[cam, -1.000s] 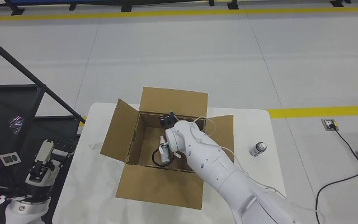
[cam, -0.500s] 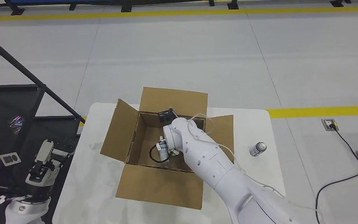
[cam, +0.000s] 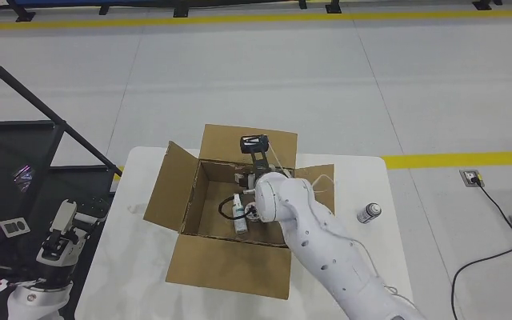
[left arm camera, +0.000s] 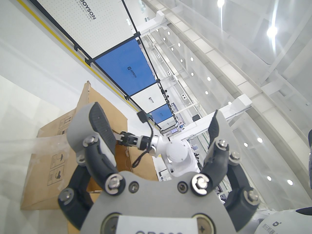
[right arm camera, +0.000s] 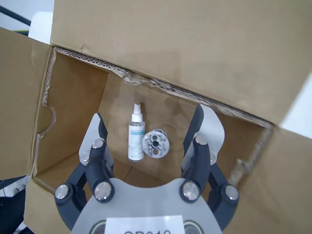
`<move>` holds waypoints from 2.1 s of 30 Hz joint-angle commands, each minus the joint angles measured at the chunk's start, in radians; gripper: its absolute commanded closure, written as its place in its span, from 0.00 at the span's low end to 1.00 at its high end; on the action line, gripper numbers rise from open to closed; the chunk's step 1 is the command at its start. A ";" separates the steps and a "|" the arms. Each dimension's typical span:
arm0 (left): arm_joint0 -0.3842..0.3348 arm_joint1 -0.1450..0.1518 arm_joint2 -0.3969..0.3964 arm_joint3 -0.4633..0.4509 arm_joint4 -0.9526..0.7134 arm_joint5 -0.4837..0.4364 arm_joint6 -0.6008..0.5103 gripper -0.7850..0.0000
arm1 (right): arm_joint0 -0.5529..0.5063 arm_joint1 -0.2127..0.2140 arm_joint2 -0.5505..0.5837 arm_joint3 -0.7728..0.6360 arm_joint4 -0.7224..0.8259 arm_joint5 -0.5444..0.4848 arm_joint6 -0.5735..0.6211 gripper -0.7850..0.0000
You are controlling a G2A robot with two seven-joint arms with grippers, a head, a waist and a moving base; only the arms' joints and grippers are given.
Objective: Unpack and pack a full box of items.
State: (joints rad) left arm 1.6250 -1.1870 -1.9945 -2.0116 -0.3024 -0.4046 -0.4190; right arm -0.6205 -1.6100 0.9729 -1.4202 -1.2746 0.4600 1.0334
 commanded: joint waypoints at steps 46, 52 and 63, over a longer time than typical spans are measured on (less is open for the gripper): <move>0.000 0.000 0.000 0.000 0.000 0.000 0.000 0.00 | -0.258 0.069 0.673 -0.023 -0.255 -0.005 0.123 0.39; 0.000 0.000 0.000 0.000 0.000 0.000 0.000 0.00 | -0.248 0.073 0.683 0.007 -0.232 -0.006 0.089 1.00; 0.000 0.000 0.000 0.000 0.000 0.000 0.000 0.00 | -0.351 0.066 0.603 -0.340 -0.286 0.046 0.046 1.00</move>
State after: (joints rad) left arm 1.6250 -1.1870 -1.9945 -2.0116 -0.3024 -0.4046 -0.4190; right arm -0.9627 -1.5424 1.5937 -1.7041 -1.5529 0.5058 1.0827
